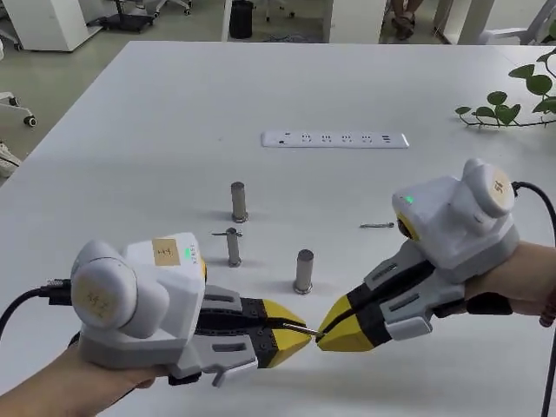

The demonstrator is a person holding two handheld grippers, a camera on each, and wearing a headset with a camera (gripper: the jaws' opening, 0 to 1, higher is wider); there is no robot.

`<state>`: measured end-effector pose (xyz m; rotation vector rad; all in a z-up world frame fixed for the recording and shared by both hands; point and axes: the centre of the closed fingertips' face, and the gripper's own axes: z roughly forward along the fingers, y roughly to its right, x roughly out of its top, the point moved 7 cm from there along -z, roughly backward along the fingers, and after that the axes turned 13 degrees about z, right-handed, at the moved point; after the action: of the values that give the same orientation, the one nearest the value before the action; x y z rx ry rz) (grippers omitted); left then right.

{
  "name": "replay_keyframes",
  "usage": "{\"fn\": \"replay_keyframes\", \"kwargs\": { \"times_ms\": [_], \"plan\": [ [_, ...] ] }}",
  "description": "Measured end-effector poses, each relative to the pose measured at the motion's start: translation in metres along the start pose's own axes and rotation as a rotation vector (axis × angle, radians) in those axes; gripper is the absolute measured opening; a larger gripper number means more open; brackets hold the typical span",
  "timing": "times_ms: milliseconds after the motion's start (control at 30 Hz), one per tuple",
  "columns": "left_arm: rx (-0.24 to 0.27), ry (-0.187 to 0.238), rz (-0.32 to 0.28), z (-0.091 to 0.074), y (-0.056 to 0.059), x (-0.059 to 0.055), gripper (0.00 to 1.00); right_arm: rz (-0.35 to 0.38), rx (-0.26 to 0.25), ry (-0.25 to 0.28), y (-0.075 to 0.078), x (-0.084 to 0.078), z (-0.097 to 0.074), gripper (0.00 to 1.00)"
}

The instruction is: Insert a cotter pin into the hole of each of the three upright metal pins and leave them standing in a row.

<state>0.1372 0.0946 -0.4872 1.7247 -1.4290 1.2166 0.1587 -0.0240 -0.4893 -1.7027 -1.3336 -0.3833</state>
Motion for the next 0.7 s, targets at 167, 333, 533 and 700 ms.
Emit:
{"fn": "replay_keyframes", "kwargs": {
  "times_ms": [167,333,533,700],
  "plan": [
    [0.034,-0.010,-0.006,0.001,-0.004,-0.001,0.09,-0.018,-0.048,-0.026,0.005,-0.001,-0.003,0.00],
    [0.075,-0.017,-0.021,0.001,-0.009,-0.005,0.11,-0.006,-0.113,-0.059,0.012,-0.003,-0.008,0.00],
    [0.143,-0.045,-0.036,0.001,-0.017,-0.012,0.12,0.007,-0.196,-0.106,0.025,-0.008,-0.014,0.00],
    [0.204,-0.063,-0.053,0.005,-0.023,-0.016,0.14,0.028,-0.247,-0.148,0.036,-0.010,-0.020,0.00]
  ]
}}
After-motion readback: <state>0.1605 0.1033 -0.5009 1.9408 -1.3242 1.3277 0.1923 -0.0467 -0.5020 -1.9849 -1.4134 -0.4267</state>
